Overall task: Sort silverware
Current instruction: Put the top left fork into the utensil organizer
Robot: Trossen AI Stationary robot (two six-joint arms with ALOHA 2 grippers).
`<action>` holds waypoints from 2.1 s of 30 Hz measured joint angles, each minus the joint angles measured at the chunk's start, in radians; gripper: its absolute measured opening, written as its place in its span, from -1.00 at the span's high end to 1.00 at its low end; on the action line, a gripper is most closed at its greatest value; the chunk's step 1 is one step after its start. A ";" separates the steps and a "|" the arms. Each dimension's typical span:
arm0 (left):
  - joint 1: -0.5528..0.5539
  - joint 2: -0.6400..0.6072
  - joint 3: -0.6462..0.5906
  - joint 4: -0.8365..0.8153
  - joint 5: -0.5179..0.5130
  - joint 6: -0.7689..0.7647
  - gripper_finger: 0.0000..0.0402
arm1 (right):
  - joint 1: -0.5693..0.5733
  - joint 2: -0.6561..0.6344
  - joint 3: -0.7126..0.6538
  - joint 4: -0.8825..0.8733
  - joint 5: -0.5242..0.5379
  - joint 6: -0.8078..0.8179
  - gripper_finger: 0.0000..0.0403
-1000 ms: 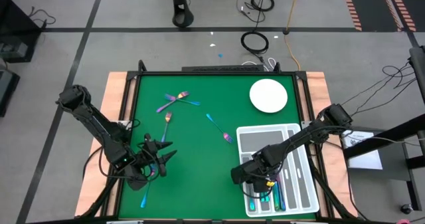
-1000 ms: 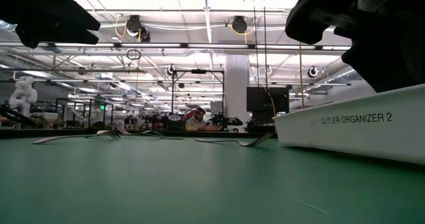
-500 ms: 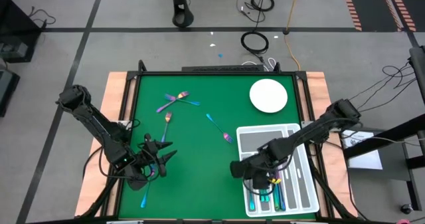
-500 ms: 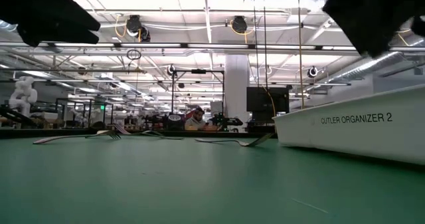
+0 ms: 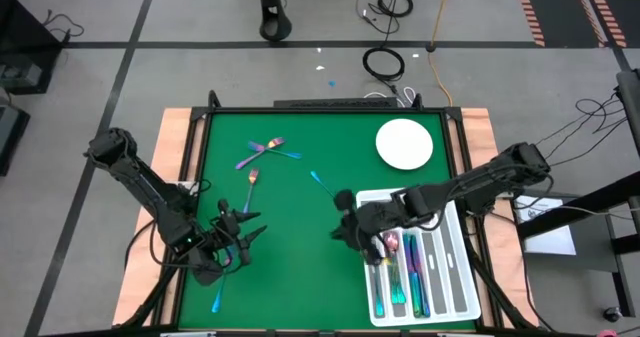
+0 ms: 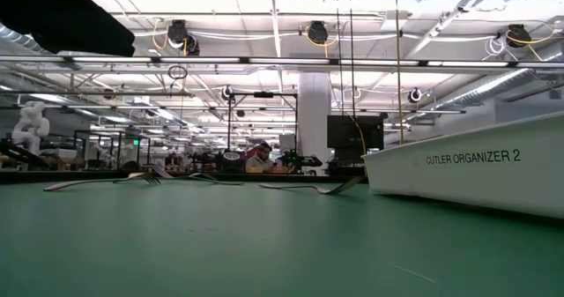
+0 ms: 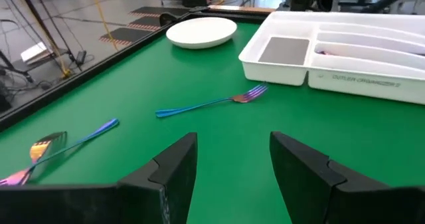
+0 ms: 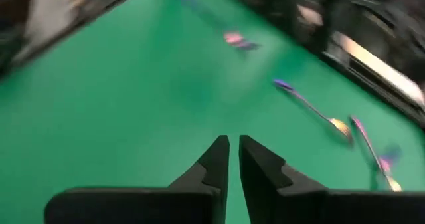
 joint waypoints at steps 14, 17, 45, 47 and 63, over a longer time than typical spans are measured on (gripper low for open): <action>0.043 0.000 0.000 0.000 0.182 0.002 0.04 | -0.153 0.014 0.000 0.134 0.099 0.473 0.85; 0.043 0.000 0.000 0.000 0.201 0.002 0.04 | -0.214 0.051 0.000 0.142 0.032 0.507 0.81; 0.043 -0.001 0.043 -0.023 0.188 0.152 0.04 | -0.550 0.718 0.684 0.158 -0.121 0.393 0.34; 0.043 -0.001 0.043 -0.024 0.191 0.152 0.04 | -0.564 0.781 0.777 0.072 -0.121 0.384 0.34; 0.005 -0.134 0.043 -0.575 0.237 -0.447 0.04 | -0.626 0.982 0.951 -0.074 -0.119 0.350 0.34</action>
